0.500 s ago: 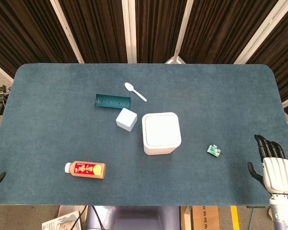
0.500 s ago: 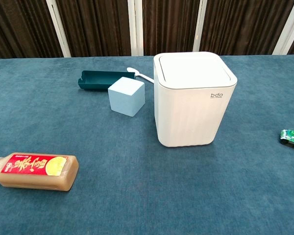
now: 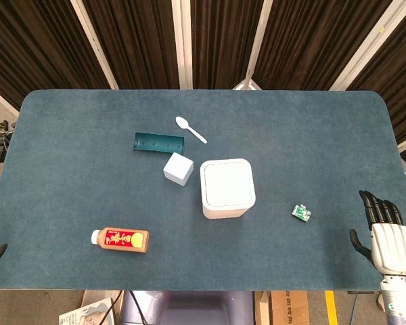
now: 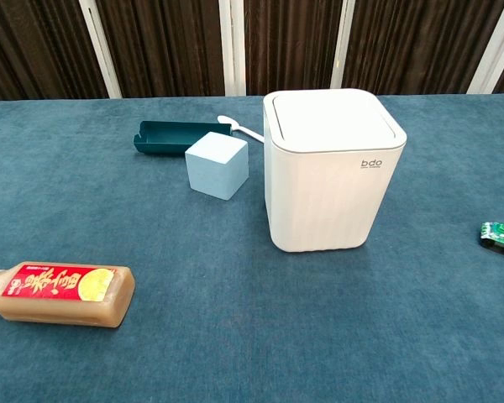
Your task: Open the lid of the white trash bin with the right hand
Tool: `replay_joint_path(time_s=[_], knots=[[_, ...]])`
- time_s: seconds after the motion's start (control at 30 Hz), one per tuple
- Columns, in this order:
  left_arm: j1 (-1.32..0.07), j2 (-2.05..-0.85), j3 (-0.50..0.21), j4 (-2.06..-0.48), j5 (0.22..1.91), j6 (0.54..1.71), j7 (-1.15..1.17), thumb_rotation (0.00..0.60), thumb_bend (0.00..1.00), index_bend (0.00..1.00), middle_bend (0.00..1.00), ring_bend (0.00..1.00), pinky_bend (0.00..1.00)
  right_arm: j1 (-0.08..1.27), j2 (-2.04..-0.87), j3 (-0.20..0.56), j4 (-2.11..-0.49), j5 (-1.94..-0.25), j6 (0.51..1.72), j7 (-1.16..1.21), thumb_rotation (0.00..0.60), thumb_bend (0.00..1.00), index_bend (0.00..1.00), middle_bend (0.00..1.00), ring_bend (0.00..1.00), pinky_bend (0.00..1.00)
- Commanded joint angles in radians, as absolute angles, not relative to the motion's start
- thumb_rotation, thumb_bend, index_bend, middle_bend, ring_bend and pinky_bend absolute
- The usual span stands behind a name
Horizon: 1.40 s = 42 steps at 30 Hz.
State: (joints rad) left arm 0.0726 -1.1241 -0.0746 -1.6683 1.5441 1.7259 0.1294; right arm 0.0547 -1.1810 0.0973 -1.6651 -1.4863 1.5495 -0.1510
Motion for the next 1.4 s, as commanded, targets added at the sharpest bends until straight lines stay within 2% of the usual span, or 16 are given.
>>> replay_joint_path(time_s=[0.03, 0.27, 0.4, 0.6, 0.73, 0.9, 1.03, 1.17, 1.4], knots=[[0.068, -1.127, -0.078, -1.668, 1.532, 1.714, 0.135, 0.600, 0.02, 0.12, 0.03, 0.00, 0.00, 0.056, -1.181, 0.097, -1.665, -1.475, 1.539, -0.157, 0.600, 0.37, 0.05, 0.13, 0.16, 0.14], [0.078, -1.124, -0.064, -1.672, 1.570, 1.740, 0.125, 0.600, 0.02, 0.12, 0.03, 0.00, 0.00, 0.057, -1.184, 0.092, -1.676, -1.494, 1.546, -0.164, 0.600, 0.37, 0.05, 0.13, 0.17, 0.14], [0.081, -1.122, -0.069, -1.670, 1.562, 1.746, 0.116, 0.600, 0.02, 0.12, 0.03, 0.00, 0.00, 0.068, -1.193, 0.086, -1.683, -1.535, 1.548, -0.143, 0.600, 0.37, 0.08, 0.15, 0.24, 0.20], [0.073, -1.127, -0.078, -1.672, 1.546, 1.731, 0.124, 0.600, 0.02, 0.12, 0.03, 0.00, 0.00, 0.122, -1.164, 0.091, -1.738, -1.605, 1.504, -0.155, 0.600, 0.37, 0.10, 0.30, 0.39, 0.38], [0.073, -1.130, -0.076, -1.675, 1.549, 1.732, 0.134, 0.600, 0.02, 0.12, 0.03, 0.00, 0.00, 0.162, -1.145, 0.106, -1.790, -1.622, 1.463, -0.184, 0.600, 0.37, 0.10, 0.49, 0.55, 0.52], [0.078, -1.130, -0.079, -1.677, 1.543, 1.738, 0.134, 0.600, 0.02, 0.12, 0.03, 0.00, 0.00, 0.211, -1.129, 0.122, -1.868, -1.629, 1.400, -0.229, 0.600, 0.37, 0.11, 0.68, 0.71, 0.65], [0.078, -1.131, -0.085, -1.679, 1.533, 1.739, 0.131, 0.600, 0.02, 0.12, 0.03, 0.00, 0.00, 0.243, -1.116, 0.136, -1.941, -1.603, 1.350, -0.262, 0.600, 0.48, 0.12, 0.79, 0.81, 0.69], [0.076, -1.133, -0.088, -1.680, 1.524, 1.734, 0.136, 0.600, 0.02, 0.12, 0.03, 0.00, 0.00, 0.270, -1.113, 0.142, -1.995, -1.578, 1.304, -0.293, 0.600, 0.59, 0.12, 0.84, 0.85, 0.72], [0.076, -1.134, -0.089, -1.684, 1.523, 1.735, 0.140, 0.600, 0.02, 0.12, 0.03, 0.00, 0.00, 0.325, -1.125, 0.141, -2.048, -1.553, 1.215, -0.395, 0.600, 0.63, 0.13, 0.85, 0.85, 0.73]])
